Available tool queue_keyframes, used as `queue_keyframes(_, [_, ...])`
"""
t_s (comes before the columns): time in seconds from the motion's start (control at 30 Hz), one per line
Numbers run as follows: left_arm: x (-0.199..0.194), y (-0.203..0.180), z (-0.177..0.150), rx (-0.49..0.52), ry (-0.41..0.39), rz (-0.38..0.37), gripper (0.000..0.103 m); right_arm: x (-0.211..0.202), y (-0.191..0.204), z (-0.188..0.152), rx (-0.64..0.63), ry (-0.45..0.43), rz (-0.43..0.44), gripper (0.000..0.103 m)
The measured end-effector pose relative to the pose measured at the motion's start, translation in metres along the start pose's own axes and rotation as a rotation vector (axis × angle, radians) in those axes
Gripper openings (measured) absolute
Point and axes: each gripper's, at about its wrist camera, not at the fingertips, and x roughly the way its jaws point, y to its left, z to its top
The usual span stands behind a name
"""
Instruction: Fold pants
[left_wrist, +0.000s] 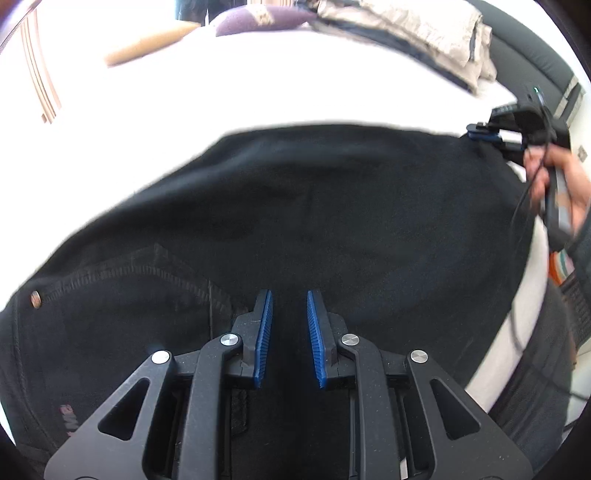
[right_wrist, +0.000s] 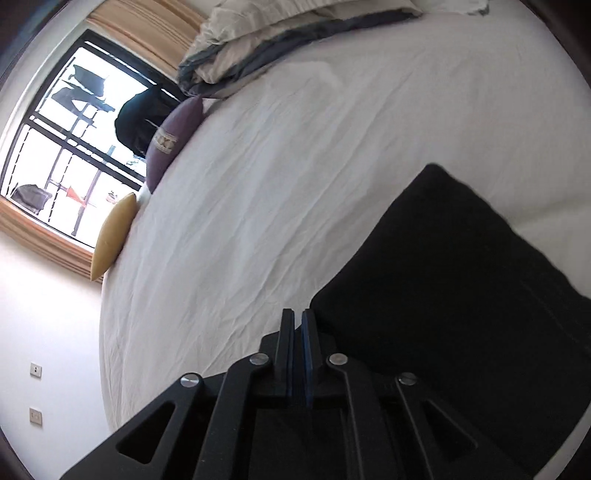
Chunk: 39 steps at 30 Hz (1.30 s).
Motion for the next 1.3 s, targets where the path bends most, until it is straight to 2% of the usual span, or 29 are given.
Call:
queue_keyframes(0.03, [-0.006,-0.006,0.01,0.015,-0.025,-0.014,0.019,-0.003,0.005,-0.01,-0.037,0.041,0.04,0.039])
queue_keyframes(0.07, [-0.009,-0.013,0.022,0.039,-0.05,-0.026,0.019,-0.003,-0.001,-0.019,-0.055,0.079,0.039,0.042])
queue_keyframes(0.1, [-0.009,-0.02,0.033,0.065,-0.07,-0.038,0.019,0.0,-0.012,-0.026,-0.055,0.104,0.0,0.042])
queue_keyframes(0.13, [-0.002,-0.027,0.045,0.091,-0.078,-0.048,0.019,0.005,-0.023,-0.03,-0.027,0.107,-0.018,0.034])
queue_keyframes(0.2, [0.026,-0.033,0.063,0.117,-0.019,-0.068,0.019,0.0,-0.063,-0.031,0.105,0.083,-0.008,0.0])
queue_keyframes(0.23, [0.044,-0.03,0.069,0.106,0.028,-0.088,0.019,-0.007,-0.08,-0.028,0.164,0.055,0.013,0.0])
queue_keyframes(0.27, [0.059,-0.024,0.072,0.088,0.062,-0.093,0.019,-0.013,-0.089,-0.023,0.169,0.031,-0.016,0.0])
queue_keyframes(0.37, [0.063,-0.001,0.068,0.066,0.065,-0.149,0.019,-0.038,-0.104,-0.001,0.142,-0.035,-0.18,0.0])
queue_keyframes(0.43, [0.049,0.017,0.066,0.042,0.044,-0.075,0.019,-0.056,-0.113,0.007,0.164,-0.058,-0.211,0.0])
queue_keyframes(0.47, [0.041,0.03,0.064,0.015,0.03,-0.039,0.019,-0.063,-0.11,0.01,0.154,-0.065,-0.231,0.009])
queue_keyframes(0.5, [0.036,0.045,0.061,-0.022,0.021,-0.022,0.019,-0.069,-0.103,0.009,0.135,-0.065,-0.199,0.014])
queue_keyframes(0.6, [0.023,0.063,0.059,-0.076,-0.001,0.053,0.019,-0.071,-0.064,-0.014,0.046,0.01,0.012,0.021])
queue_keyframes(0.63, [0.024,0.06,0.06,-0.074,0.001,0.028,0.019,-0.063,-0.046,-0.026,0.007,0.052,0.058,0.027])
queue_keyframes(0.67, [0.025,0.053,0.062,-0.067,0.003,0.016,0.021,-0.055,-0.034,-0.037,-0.017,0.092,0.095,0.029])
queue_keyframes(0.7, [0.028,0.045,0.065,-0.053,-0.001,0.034,0.027,-0.045,-0.027,-0.048,-0.025,0.132,0.128,0.029])
queue_keyframes(0.73, [0.031,0.04,0.067,-0.046,-0.006,0.026,0.051,-0.033,-0.023,-0.057,-0.035,0.176,0.141,0.029])
queue_keyframes(0.77, [0.037,0.037,0.067,-0.052,0.003,-0.001,0.072,-0.026,-0.028,-0.064,-0.037,0.199,0.113,0.029])
queue_keyframes(0.8, [0.044,0.032,0.065,-0.053,0.019,0.015,0.072,-0.021,-0.035,-0.065,-0.017,0.194,0.088,0.023])
queue_keyframes(0.83, [0.047,0.031,0.061,-0.037,0.03,0.06,0.072,-0.021,-0.047,-0.062,0.02,0.182,0.068,0.001])
queue_keyframes(0.9, [0.039,0.04,0.048,-0.041,0.013,0.079,0.072,-0.034,-0.072,-0.054,0.096,0.125,0.003,0.0])
queue_keyframes(0.97, [0.014,0.054,0.033,-0.09,-0.017,0.09,0.072,-0.053,-0.09,-0.043,0.115,0.059,-0.126,0.0])
queue_keyframes(1.03, [-0.01,0.069,0.014,-0.151,-0.051,0.121,0.072,-0.072,-0.093,-0.038,0.117,0.014,-0.258,0.0])
queue_keyframes(1.07, [-0.024,0.078,0.002,-0.186,-0.068,0.129,0.072,-0.079,-0.087,-0.038,0.109,0.004,-0.296,0.004])
queue_keyframes(1.1, [-0.037,0.082,-0.008,-0.213,-0.093,0.126,0.072,-0.084,-0.076,-0.041,0.086,0.002,-0.276,0.012])
queue_keyframes(1.17, [-0.06,0.088,-0.029,-0.22,-0.135,0.109,0.072,-0.083,-0.04,-0.057,0.013,0.036,-0.136,0.023])
queue_keyframes(1.2, [-0.065,0.09,-0.038,-0.211,-0.143,0.11,0.072,-0.08,-0.021,-0.071,-0.029,0.078,-0.055,0.026])
queue_keyframes(1.27, [-0.057,0.097,-0.054,-0.204,-0.107,0.113,0.074,-0.06,0.015,-0.102,-0.097,0.188,0.11,0.034])
queue_keyframes(1.3, [-0.055,0.112,-0.065,-0.226,-0.084,0.115,0.074,-0.048,0.028,-0.116,-0.128,0.228,0.137,0.034])
